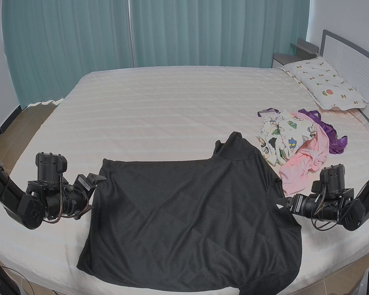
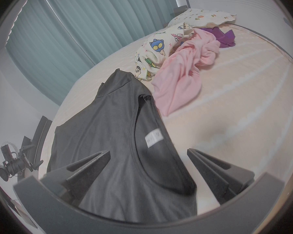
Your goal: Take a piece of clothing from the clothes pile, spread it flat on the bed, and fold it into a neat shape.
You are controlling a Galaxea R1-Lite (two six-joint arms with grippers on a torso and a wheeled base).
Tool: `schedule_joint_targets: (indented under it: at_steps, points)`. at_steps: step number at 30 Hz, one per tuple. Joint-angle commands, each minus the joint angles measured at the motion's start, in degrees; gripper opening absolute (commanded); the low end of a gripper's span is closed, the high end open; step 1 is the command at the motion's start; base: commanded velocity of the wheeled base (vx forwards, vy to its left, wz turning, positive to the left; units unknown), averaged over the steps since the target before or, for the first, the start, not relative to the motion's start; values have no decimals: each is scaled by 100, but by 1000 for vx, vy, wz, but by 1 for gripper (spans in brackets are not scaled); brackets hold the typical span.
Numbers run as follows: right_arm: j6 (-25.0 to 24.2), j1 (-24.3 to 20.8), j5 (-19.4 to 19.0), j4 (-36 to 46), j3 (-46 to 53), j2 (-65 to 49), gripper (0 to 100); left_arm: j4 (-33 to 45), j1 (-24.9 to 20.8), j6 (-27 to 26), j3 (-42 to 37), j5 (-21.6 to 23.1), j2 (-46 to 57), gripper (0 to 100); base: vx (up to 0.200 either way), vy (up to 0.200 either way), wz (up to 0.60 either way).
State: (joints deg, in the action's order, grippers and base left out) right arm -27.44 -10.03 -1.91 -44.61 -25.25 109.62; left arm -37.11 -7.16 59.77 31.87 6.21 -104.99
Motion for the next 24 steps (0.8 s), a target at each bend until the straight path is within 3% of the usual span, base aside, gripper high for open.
schedule_joint_targets:
  at_steps: [1,4,7,10,24]
  points:
    - [-16,-7,-134,-646,820,-336,100,-7,-137,17,-427,21,523,100,-200,0,0]
    - [28,-87,-90,-1129,969,-239,100,-7,-172,26,-506,30,549,100,-200,0,0]
    - [99,-306,534,-1384,1136,95,100,-7,-198,35,-541,30,549,100,0,0,0]
    - [55,-394,710,-1393,1250,148,100,-7,-198,35,-541,21,576,100,0,0,0]
    - [63,-473,692,-1402,1338,-11,100,2,-216,35,-603,39,602,100,0,0,0]
